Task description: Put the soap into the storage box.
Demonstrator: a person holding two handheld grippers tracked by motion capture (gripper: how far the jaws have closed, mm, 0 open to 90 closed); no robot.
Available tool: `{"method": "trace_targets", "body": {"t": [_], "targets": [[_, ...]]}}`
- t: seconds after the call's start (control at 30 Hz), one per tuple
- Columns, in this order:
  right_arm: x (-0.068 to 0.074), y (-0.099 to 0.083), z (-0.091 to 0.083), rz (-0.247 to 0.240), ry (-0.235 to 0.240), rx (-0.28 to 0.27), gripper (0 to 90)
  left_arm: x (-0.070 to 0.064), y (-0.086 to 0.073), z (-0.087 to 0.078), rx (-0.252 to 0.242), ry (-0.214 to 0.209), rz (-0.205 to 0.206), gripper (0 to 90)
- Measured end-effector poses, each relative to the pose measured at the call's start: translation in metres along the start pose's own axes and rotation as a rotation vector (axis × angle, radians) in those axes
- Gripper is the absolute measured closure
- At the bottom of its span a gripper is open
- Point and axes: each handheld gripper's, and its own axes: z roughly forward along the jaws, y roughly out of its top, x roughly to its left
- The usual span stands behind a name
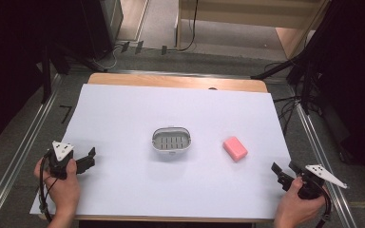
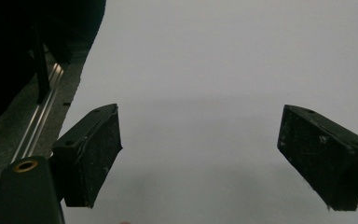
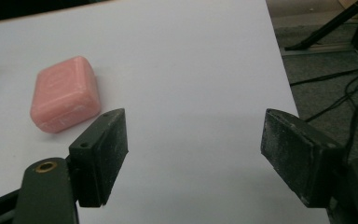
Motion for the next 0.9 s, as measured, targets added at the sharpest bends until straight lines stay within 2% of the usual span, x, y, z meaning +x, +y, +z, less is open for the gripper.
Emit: {"method": "trace_targets", "body": {"t": [0.07, 0.2, 0.33, 0.37, 0.4, 0.43, 0.5, 0.53, 0.6, 0.67, 0.7, 0.73, 0.8, 0.87, 0.9], "targets": [[0.001, 0.001, 0.002, -0.013, -0.012, 0.012, 23.4, 0.0, 0.0, 0.0, 0.001, -0.002, 0.002, 14.1], [0.0, 0.001, 0.0, 0.014, -0.026, 0.015, 20.4, 0.0, 0.0, -0.001, -0.002, 0.001, 0.008, 14.1], [0.002, 0.001, 0.001, -0.008, -0.019, 0.025, 17.3, -0.001, 0.0, -0.001, -0.003, 0.002, 0.011, 14.1], [0.003, 0.003, 0.004, -0.025, -0.023, 0.05, 17.2, -0.001, 0.0, -0.001, -0.005, 0.001, 0.016, 14.1], [0.003, 0.003, 0.004, -0.025, -0.023, 0.05, 17.2, -0.001, 0.0, -0.001, -0.005, 0.001, 0.016, 14.1], [0.005, 0.006, 0.01, -0.056, -0.027, 0.103, 17.6, -0.002, 0.0, -0.001, -0.008, 0.006, 0.02, 14.1], [0.005, 0.007, 0.012, -0.067, -0.024, 0.116, 18.4, -0.003, -0.001, -0.001, -0.008, 0.007, 0.023, 14.1], [0.008, 0.01, 0.015, -0.084, -0.002, 0.142, 18.8, -0.003, -0.001, -0.001, -0.01, 0.009, 0.026, 14.2], [0.011, 0.013, 0.017, -0.114, 0.01, 0.168, 18.6, -0.003, -0.001, -0.001, -0.009, 0.009, 0.027, 14.2], [0.014, 0.016, 0.018, -0.132, 0.008, 0.189, 17.9, -0.003, 0.0, -0.001, -0.005, 0.008, 0.028, 14.1], [0.016, 0.019, 0.02, -0.151, 0.008, 0.214, 17.1, -0.003, 0.0, -0.001, -0.004, 0.008, 0.03, 14.1], [0.021, 0.024, 0.025, -0.181, 0.014, 0.27, 16.8, -0.003, 0.0, -0.001, -0.004, 0.006, 0.031, 14.1], [0.023, 0.026, 0.027, -0.19, 0.012, 0.287, 16.3, -0.003, 0.0, -0.001, -0.007, 0.006, 0.03, 14.1], [0.031, 0.031, 0.036, -0.236, 0.014, 0.356, 15.3, -0.003, 0.0, -0.001, -0.01, 0.005, 0.029, 14.1], [0.031, 0.031, 0.036, -0.236, 0.014, 0.356, 15.3, -0.003, 0.0, -0.001, -0.01, 0.005, 0.029, 14.1]]}}
